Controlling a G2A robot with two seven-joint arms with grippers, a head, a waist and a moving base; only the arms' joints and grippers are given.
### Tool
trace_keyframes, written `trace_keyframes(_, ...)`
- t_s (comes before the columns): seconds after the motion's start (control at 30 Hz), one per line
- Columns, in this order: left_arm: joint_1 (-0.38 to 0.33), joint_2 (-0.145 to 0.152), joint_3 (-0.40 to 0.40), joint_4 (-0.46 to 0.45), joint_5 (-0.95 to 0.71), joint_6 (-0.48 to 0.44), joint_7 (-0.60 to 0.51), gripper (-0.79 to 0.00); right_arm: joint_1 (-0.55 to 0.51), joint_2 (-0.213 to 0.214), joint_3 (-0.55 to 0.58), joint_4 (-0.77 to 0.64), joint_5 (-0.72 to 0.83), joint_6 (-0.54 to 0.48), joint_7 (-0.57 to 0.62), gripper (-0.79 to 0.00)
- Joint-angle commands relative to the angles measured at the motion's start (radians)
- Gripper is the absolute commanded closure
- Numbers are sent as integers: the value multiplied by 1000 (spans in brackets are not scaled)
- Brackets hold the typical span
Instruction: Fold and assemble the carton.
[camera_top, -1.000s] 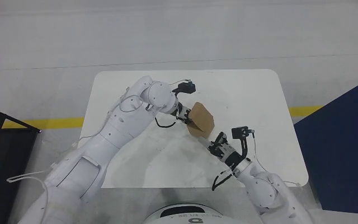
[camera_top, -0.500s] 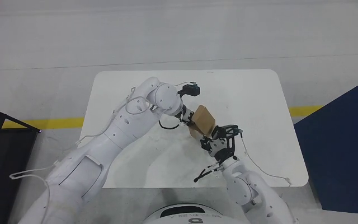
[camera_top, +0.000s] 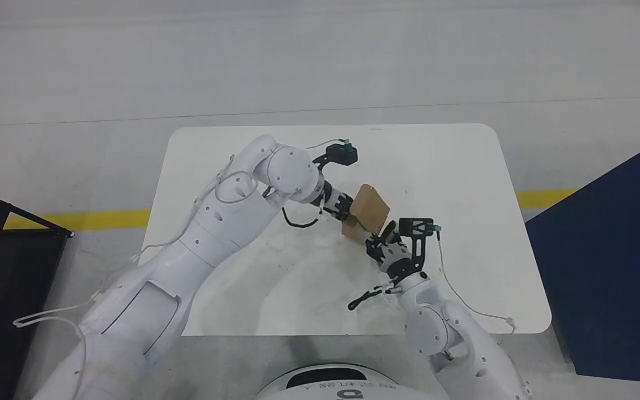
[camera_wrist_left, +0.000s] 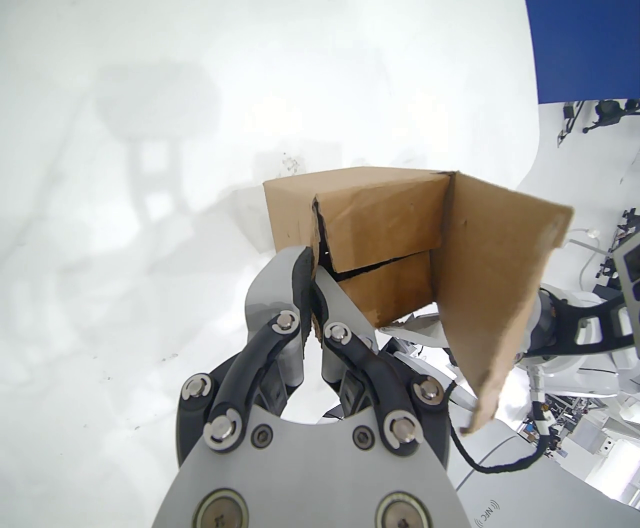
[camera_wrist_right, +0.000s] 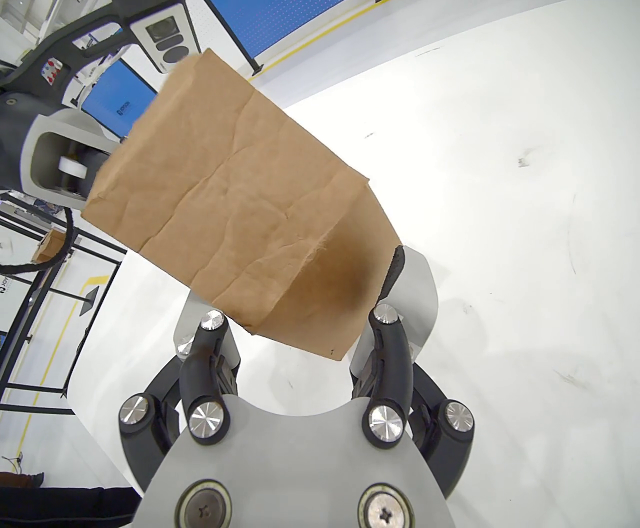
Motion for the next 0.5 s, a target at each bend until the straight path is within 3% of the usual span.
trace_keyframes(0.0, 5, 2, -5, -2, -7, -12, 1, 0, -1, -1, 5, 0, 11, 0, -2, -570)
trace_keyframes(0.4, 34, 16, -42, -4, -35, -58, 19, -15, -11, -4, 29, -5, 34, -2, 12, -570)
trace_keyframes(0.43, 36, 17, -44, 0, -45, -65, 16, -172, -12, -4, 29, -6, 34, -2, 17, -570)
trace_keyframes(0.47, 37, 17, -46, 5, -53, -74, 14, -262, -11, -4, 30, -6, 32, -2, 21, -570)
